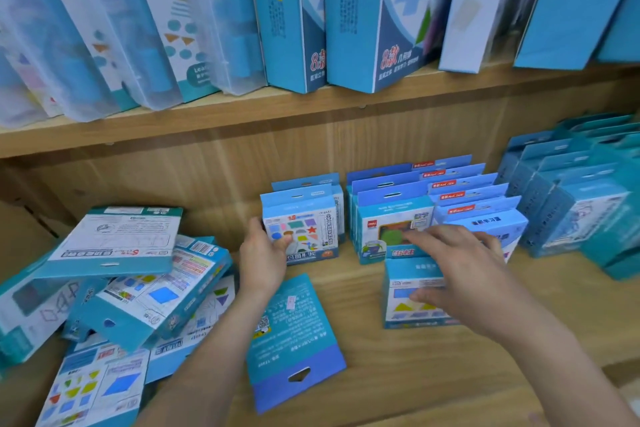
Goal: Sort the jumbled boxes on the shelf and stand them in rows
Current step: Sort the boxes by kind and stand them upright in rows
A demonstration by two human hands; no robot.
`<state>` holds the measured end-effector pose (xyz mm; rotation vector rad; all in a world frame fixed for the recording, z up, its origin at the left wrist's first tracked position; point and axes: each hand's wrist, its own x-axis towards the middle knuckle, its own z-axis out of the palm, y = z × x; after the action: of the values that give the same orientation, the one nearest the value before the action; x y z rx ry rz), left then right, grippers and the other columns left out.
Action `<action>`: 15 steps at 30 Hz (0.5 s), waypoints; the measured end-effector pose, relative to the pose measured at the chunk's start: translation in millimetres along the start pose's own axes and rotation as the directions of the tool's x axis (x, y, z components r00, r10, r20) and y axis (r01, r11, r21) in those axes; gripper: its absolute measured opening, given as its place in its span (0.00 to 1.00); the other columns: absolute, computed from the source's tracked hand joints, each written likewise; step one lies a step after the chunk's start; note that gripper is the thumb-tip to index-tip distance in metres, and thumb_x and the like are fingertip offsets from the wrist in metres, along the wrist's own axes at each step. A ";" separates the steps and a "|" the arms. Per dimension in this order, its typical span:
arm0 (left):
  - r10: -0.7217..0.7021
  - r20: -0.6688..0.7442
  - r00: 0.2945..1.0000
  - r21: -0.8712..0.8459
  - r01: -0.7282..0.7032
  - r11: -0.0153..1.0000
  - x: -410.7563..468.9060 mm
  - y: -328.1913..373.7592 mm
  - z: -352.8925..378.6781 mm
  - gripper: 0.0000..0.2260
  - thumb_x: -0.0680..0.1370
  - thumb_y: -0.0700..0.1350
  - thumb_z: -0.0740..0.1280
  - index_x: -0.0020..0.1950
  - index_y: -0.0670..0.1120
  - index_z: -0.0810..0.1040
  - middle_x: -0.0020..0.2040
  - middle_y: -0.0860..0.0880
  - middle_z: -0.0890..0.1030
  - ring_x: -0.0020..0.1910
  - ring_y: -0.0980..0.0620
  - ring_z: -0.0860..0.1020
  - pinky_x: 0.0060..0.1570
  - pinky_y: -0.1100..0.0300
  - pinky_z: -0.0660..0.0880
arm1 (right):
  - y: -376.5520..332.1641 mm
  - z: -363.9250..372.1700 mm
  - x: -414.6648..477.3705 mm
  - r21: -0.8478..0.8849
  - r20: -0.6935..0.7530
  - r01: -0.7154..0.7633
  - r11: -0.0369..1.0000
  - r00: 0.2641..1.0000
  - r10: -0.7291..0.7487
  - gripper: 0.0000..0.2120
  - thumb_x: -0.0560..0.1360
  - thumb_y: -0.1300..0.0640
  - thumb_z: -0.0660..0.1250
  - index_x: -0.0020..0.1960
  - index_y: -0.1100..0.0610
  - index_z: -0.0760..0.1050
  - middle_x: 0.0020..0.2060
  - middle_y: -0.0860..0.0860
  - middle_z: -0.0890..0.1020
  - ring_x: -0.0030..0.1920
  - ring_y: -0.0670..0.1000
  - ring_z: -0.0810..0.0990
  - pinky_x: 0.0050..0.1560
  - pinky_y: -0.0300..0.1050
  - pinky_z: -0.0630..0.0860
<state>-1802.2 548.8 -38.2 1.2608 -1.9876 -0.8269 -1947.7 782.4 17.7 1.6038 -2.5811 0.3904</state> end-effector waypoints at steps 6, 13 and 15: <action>0.006 0.094 0.996 -0.070 0.001 0.998 -3.0 13.5 2.7 0.21 0.75 0.42 0.70 0.65 0.43 0.66 0.55 0.45 0.80 0.55 0.46 0.78 0.42 0.61 0.67 | 0.6 6.6 1.8 0.050 -0.040 -0.009 0.999 0.999 0.011 0.32 0.69 0.43 0.72 0.70 0.43 0.64 0.61 0.41 0.72 0.64 0.47 0.66 0.60 0.47 0.59; 0.012 0.180 0.984 0.020 -0.016 1.000 -2.5 20.0 15.5 0.12 0.78 0.45 0.66 0.59 0.42 0.71 0.56 0.46 0.80 0.54 0.47 0.78 0.42 0.61 0.68 | 7.5 19.7 2.6 0.138 -0.142 0.022 0.990 0.990 -0.003 0.32 0.63 0.47 0.78 0.65 0.49 0.73 0.56 0.47 0.72 0.61 0.51 0.69 0.61 0.50 0.63; 0.008 0.188 0.982 0.068 -0.021 0.997 -3.0 22.6 13.0 0.12 0.79 0.46 0.65 0.58 0.41 0.71 0.55 0.46 0.80 0.51 0.47 0.78 0.40 0.62 0.66 | 7.7 21.5 0.4 0.185 -0.180 0.016 0.983 0.983 0.018 0.33 0.62 0.48 0.79 0.64 0.49 0.73 0.57 0.48 0.70 0.61 0.50 0.68 0.63 0.51 0.65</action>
<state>-1823.2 561.6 -29.0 1.2455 -2.1884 -0.9055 -1953.2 779.8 -4.3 1.5381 -2.4715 0.7609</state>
